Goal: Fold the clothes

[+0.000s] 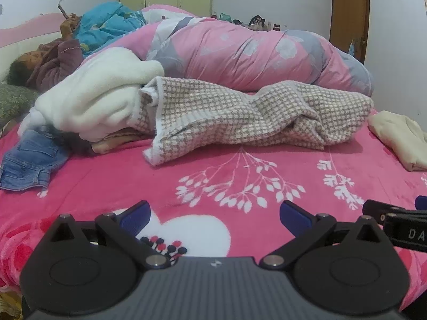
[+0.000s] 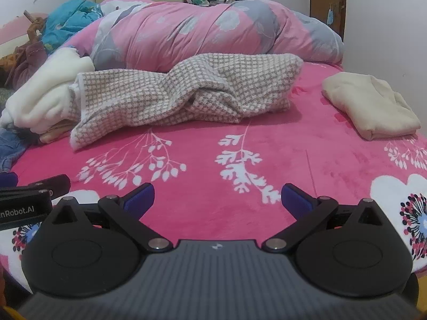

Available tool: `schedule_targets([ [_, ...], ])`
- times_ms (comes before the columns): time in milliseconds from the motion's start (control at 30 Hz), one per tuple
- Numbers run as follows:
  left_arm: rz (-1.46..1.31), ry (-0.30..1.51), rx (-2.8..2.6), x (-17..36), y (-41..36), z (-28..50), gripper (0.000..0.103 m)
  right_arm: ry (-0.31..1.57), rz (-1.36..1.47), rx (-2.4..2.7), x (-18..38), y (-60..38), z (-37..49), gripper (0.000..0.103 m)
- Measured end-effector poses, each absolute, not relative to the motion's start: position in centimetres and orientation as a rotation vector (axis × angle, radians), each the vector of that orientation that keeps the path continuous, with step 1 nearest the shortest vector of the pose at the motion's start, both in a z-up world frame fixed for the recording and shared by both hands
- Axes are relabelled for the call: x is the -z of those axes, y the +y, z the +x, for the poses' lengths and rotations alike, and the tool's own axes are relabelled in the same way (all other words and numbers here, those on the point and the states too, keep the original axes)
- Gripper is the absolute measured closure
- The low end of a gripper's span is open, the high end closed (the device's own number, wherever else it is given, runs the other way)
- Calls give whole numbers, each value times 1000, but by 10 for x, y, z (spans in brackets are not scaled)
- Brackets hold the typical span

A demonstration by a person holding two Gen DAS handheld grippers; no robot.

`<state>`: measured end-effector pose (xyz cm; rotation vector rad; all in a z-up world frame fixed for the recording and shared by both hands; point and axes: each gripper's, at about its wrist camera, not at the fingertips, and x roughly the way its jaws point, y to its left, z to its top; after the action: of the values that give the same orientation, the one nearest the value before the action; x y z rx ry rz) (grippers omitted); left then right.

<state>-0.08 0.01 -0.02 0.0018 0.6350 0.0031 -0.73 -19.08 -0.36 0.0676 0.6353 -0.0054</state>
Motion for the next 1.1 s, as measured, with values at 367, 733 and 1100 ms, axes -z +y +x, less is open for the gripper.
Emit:
schedule_targets([
  [367,-37,635,62,7,8,-3,0,625,53,38,3,-185,-8,1],
  [733,-79,669,12,16,22,-5,0,660,52,60,8,-185,-6,1],
  [1100,-38,676,-3,17,15,-7,0,683,71,75,12,-188,-6,1],
])
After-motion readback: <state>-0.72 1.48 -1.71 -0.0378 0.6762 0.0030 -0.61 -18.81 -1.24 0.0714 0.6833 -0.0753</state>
